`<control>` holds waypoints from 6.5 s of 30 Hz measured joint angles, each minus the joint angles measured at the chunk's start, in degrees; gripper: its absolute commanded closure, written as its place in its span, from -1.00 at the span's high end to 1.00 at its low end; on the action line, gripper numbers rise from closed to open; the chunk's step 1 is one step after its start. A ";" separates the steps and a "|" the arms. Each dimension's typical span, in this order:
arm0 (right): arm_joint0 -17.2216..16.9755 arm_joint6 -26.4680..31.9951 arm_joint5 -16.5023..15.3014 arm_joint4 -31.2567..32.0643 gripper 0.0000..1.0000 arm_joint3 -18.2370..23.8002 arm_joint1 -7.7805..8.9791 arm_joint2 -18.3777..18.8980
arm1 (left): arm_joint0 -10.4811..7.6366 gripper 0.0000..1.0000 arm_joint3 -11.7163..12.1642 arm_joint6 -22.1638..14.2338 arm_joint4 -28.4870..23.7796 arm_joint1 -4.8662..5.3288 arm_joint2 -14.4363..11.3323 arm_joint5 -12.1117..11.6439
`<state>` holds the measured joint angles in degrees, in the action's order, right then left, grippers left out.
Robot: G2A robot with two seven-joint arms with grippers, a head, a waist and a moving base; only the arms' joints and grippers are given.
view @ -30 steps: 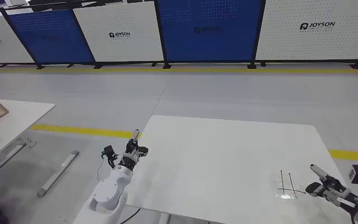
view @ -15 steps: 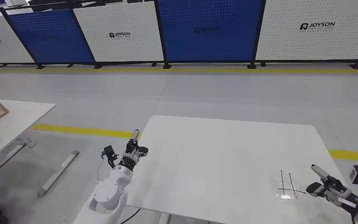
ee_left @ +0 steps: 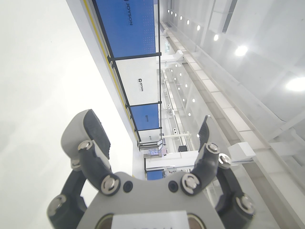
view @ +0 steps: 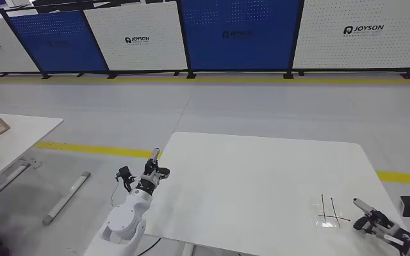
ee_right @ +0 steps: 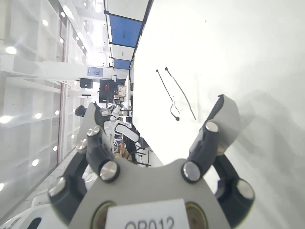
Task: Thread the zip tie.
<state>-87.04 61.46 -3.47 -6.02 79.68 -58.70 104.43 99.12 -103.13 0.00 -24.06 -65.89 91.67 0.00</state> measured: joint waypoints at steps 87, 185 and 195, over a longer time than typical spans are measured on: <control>0.79 4.68 -8.10 -3.95 -0.12 -5.90 2.60 -3.03 | 0.00 1.00 0.00 0.00 0.00 0.00 0.00 0.00; 1.12 5.59 -10.00 -12.16 -1.00 -8.81 5.55 -6.18 | 0.00 1.00 0.00 0.00 0.00 0.00 0.00 0.00; 3.68 14.37 -9.37 -21.51 -1.00 -13.47 5.51 -6.60 | 0.00 1.00 0.00 0.00 0.00 0.00 0.00 0.00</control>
<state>-83.36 75.83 -12.83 -27.53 66.21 -53.19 97.83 99.12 -103.13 0.00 -24.06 -65.89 91.67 0.00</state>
